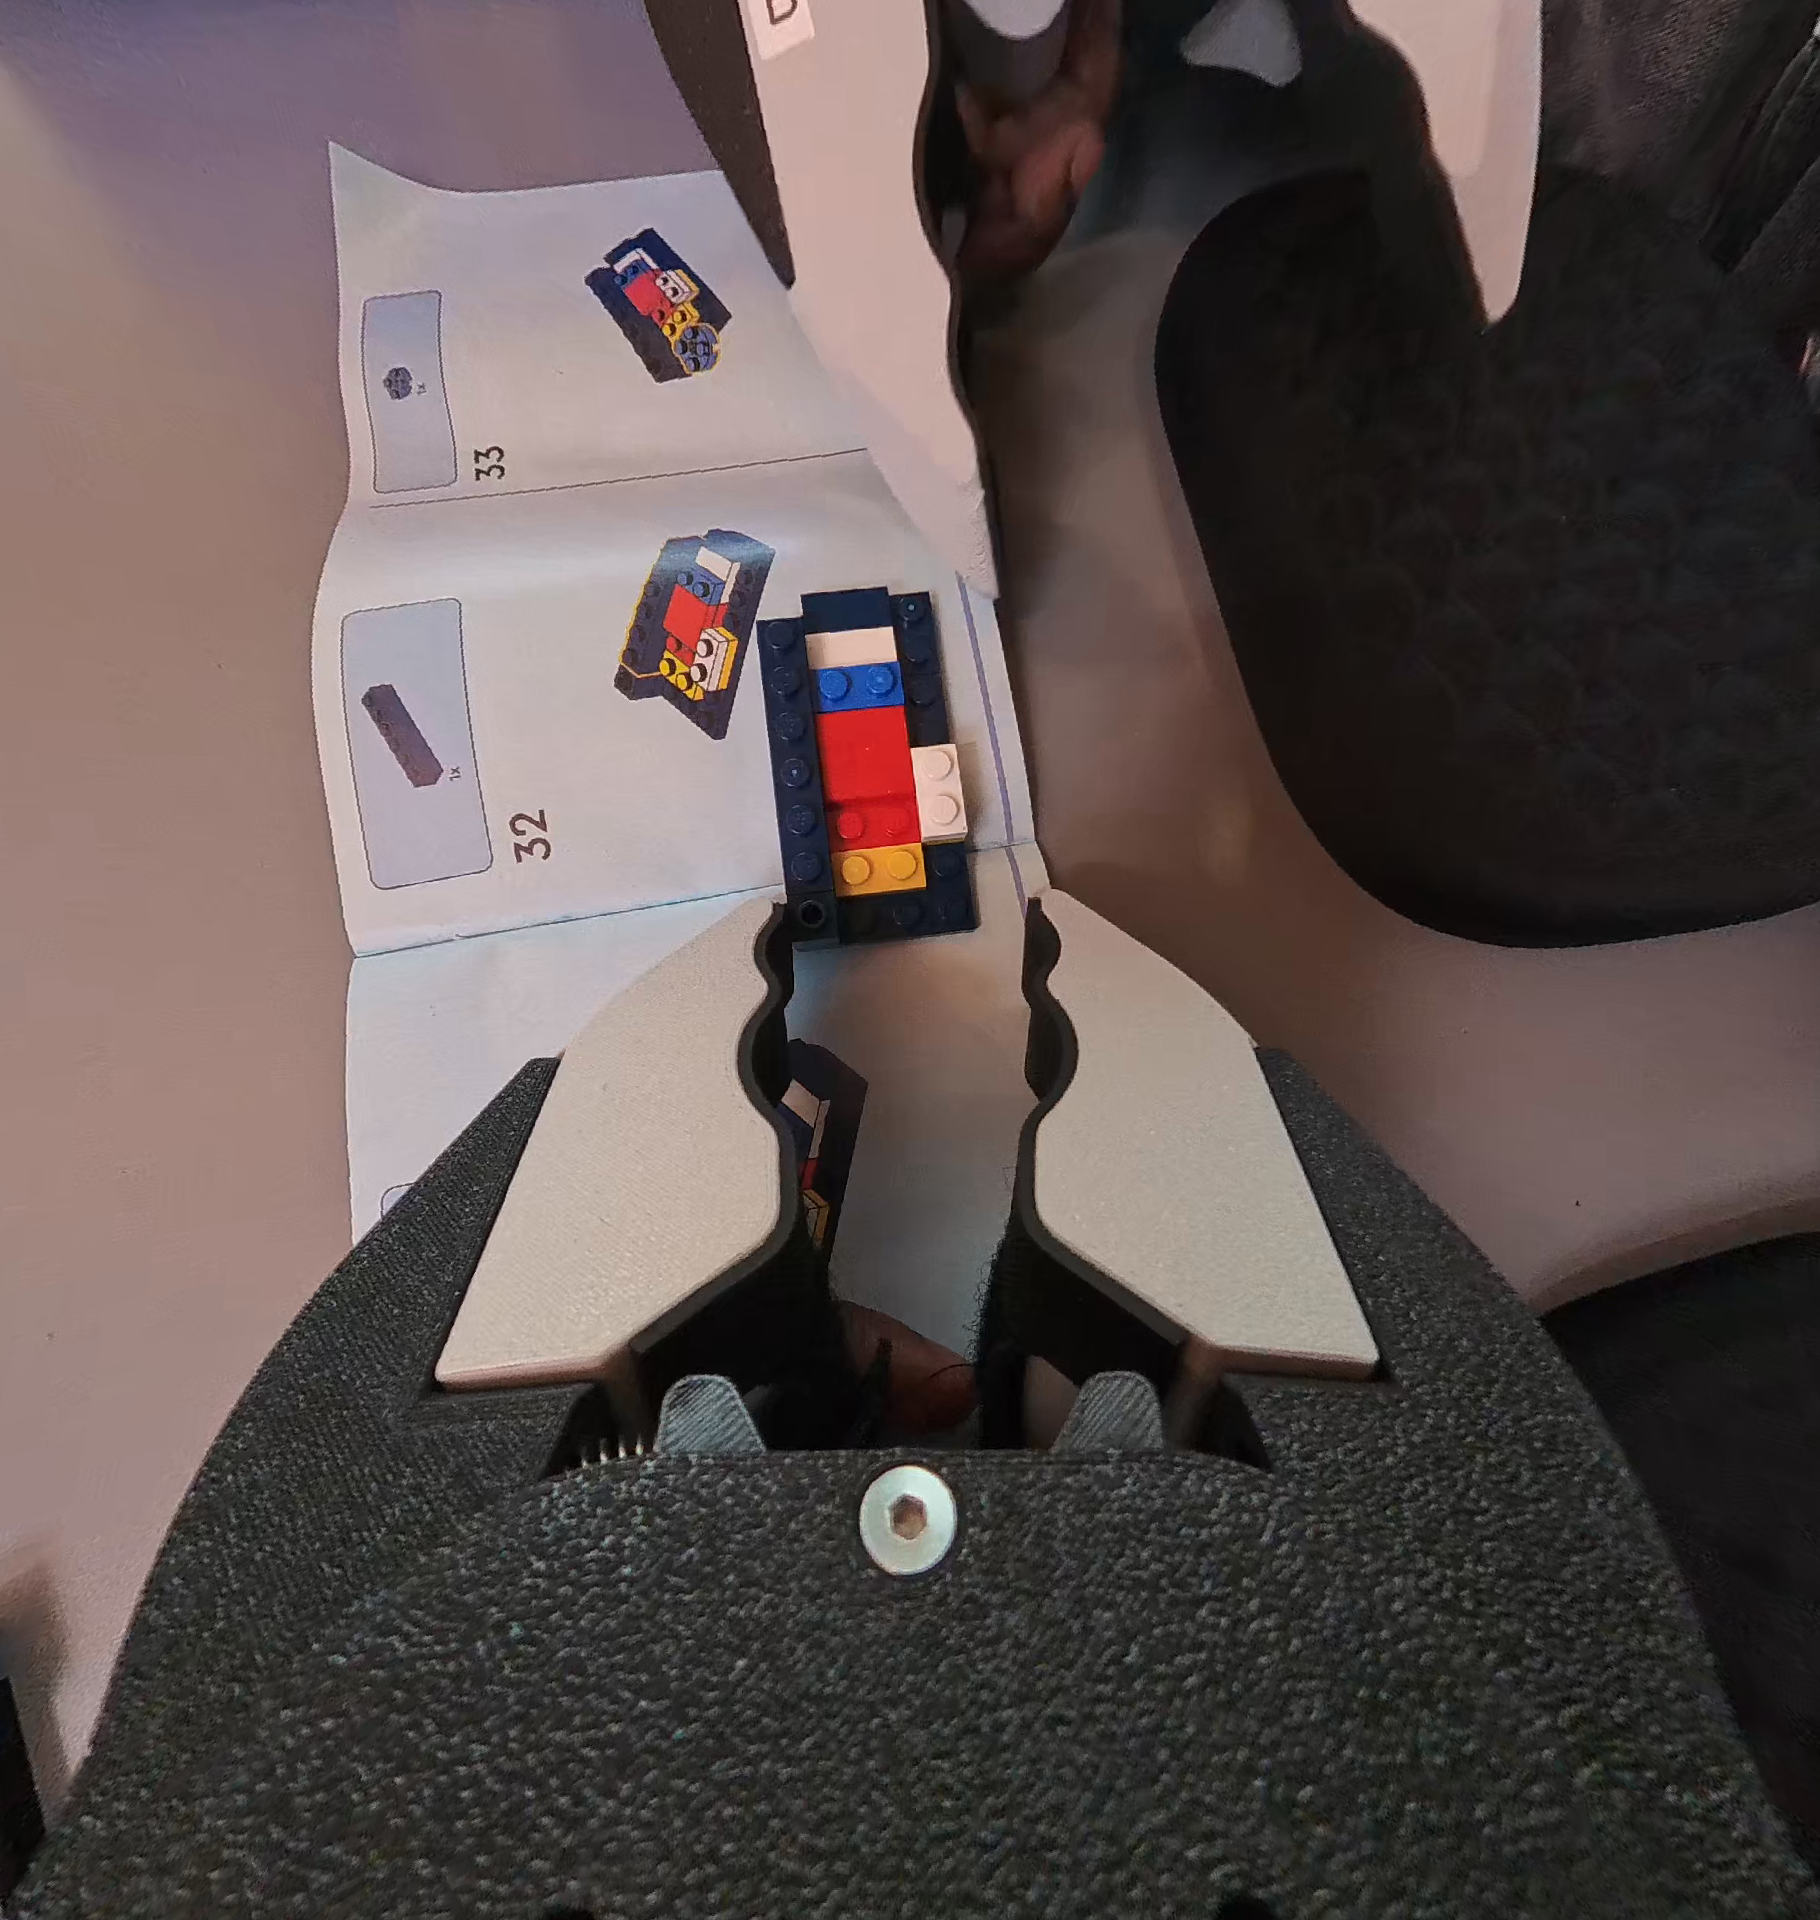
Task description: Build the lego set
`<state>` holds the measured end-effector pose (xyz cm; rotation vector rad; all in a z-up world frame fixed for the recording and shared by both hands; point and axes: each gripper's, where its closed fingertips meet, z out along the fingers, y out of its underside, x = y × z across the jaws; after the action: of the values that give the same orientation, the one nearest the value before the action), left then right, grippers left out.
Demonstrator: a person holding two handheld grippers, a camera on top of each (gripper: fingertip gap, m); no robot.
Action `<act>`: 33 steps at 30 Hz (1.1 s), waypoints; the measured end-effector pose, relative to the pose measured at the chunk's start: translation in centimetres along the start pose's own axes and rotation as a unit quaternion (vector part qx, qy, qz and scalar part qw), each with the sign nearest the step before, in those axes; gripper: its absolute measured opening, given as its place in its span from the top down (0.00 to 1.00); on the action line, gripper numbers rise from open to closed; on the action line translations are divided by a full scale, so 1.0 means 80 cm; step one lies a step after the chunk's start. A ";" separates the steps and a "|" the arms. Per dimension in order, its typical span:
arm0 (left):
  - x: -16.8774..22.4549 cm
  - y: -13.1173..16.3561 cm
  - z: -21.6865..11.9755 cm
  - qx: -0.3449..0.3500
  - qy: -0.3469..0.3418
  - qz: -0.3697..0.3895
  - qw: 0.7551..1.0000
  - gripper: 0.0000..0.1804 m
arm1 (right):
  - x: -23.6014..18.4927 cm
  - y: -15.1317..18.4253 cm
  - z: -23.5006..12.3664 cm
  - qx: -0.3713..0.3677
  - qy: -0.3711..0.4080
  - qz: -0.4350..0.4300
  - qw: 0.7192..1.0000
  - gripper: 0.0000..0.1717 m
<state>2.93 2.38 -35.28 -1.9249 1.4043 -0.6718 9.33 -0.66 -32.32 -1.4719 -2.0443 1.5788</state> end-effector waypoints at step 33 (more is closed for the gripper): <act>-0.003 0.001 0.001 -0.001 -0.003 0.000 1.000 0.77 | 0.080 -0.027 0.001 -0.040 0.231 -0.124 0.964 0.71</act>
<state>2.90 2.61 -35.41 -1.9274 1.4013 -0.6632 4.82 4.29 -33.16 -1.3807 -1.9345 0.9587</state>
